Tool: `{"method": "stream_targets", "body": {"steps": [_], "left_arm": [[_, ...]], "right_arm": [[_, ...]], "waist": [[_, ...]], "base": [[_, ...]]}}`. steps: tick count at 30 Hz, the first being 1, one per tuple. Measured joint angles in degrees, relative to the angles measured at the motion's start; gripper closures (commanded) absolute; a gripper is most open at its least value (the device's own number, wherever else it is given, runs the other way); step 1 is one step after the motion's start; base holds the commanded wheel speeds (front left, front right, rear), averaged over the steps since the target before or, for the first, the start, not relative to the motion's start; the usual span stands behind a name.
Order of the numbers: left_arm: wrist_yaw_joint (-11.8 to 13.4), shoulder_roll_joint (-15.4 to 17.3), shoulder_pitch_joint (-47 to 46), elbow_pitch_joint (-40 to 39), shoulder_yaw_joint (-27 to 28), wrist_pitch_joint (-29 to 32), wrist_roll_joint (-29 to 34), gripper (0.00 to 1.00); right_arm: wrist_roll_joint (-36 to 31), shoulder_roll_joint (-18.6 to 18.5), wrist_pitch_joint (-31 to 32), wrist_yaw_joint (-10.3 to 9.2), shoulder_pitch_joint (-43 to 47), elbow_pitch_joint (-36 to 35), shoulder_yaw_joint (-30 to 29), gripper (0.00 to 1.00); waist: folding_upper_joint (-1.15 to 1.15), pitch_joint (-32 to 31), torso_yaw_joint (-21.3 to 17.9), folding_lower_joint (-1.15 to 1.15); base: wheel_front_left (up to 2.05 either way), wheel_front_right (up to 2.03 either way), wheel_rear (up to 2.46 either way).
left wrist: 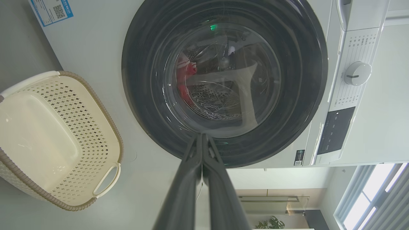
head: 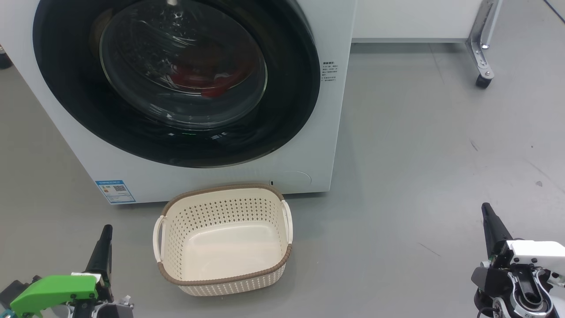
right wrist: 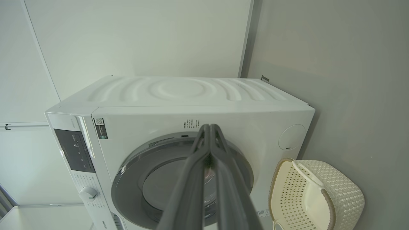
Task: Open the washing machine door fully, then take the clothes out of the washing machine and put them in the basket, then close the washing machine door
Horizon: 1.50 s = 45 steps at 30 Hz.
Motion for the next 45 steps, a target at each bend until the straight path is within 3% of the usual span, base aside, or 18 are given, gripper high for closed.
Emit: {"method": "stream_targets", "body": {"steps": [45], "left_arm": [[0.00, -0.19, -0.01, 0.00, 0.20, 0.05, 0.19, 1.00]], "right_arm": [[-0.27, 0.14, 0.09, 0.00, 0.00, 0.00, -0.30, 1.00]], "waist": [[0.00, 0.00, 0.00, 0.00]], "base": [[0.00, 0.00, 0.00]]}}
